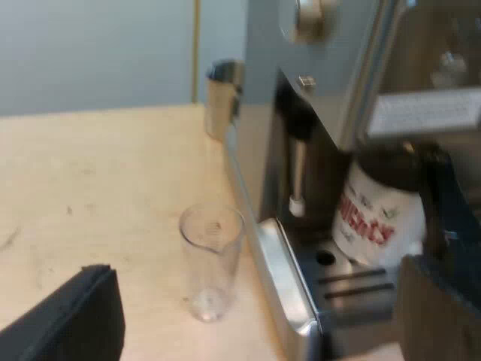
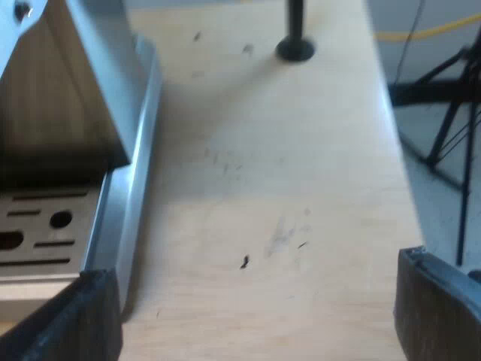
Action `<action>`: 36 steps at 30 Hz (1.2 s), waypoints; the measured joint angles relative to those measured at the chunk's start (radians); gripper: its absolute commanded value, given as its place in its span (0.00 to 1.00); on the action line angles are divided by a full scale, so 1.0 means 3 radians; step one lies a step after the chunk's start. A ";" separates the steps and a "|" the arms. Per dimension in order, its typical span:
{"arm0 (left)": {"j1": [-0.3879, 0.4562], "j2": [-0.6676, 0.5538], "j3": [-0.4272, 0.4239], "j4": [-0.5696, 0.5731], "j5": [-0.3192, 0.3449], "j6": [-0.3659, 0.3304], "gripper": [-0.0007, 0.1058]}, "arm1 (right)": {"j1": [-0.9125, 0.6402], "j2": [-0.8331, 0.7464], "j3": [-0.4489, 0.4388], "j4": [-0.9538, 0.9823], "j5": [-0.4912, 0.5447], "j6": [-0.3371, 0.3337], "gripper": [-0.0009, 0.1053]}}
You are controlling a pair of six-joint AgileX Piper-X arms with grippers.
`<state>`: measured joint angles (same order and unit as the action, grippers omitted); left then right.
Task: Place mug into machine
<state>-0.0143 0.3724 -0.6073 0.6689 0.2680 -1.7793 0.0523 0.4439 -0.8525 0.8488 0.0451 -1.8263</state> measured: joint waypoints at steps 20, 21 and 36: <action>-0.0251 -0.0893 0.0000 0.0319 0.0152 0.0021 0.85 | 0.0000 -0.1286 0.0200 0.0049 0.0243 -0.0003 0.72; -0.0251 -0.0958 -0.0006 0.0354 0.0152 0.0021 0.85 | 0.0000 -0.1340 0.0200 0.0049 0.0266 -0.0003 0.72; -0.0256 -0.1270 -0.0063 0.0863 0.0152 0.0021 0.85 | 0.0000 -0.1502 0.0200 0.0544 0.0311 -0.0003 0.72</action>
<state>-0.0912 -0.0087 -0.6263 0.9279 0.3135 -1.7731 0.0523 -0.0066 -0.7923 1.0119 0.1385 -1.8273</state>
